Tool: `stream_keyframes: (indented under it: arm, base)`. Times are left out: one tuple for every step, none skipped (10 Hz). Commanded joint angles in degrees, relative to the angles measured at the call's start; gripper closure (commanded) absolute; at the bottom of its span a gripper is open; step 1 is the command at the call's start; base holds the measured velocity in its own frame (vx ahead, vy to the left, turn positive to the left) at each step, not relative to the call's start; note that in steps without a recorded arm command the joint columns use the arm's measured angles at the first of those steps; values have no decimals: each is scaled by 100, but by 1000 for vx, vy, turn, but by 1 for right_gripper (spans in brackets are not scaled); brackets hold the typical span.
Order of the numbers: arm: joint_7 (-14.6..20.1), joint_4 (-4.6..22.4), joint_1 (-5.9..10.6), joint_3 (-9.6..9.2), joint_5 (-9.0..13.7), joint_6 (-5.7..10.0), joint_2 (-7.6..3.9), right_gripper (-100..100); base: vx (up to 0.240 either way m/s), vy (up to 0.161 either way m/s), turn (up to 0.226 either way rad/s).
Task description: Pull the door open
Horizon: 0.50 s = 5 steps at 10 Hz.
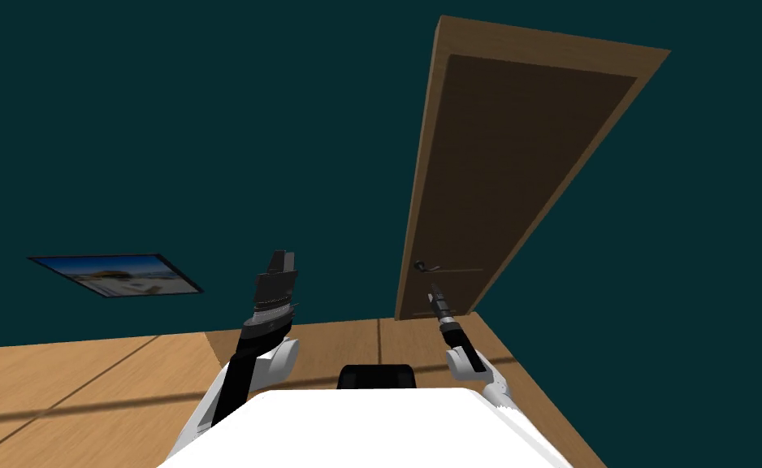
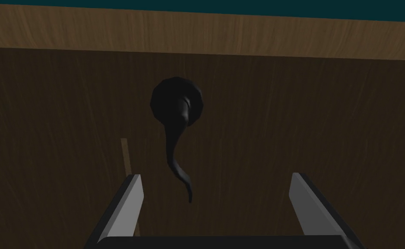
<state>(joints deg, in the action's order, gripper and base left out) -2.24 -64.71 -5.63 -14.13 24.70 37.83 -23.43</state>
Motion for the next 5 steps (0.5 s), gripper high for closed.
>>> stream_keyframes:
  arm:
    - [-4, 168, 77, -37, 73, 14, -64, -100]
    - [-5, 269, 111, -61, 110, 36, -97, -100]
    - [-7, 370, 145, -86, 147, 58, -131, -100]
    - [-8, 466, 177, -109, 182, 79, -163, -100]
    - [-10, 536, 201, -127, 208, 94, -186, -100]
  base:
    - [35, -115, 100]
    - [20, -93, 110]
    - [23, -89, 93]
    - [21, -84, 77]
    - [14, -81, 77]
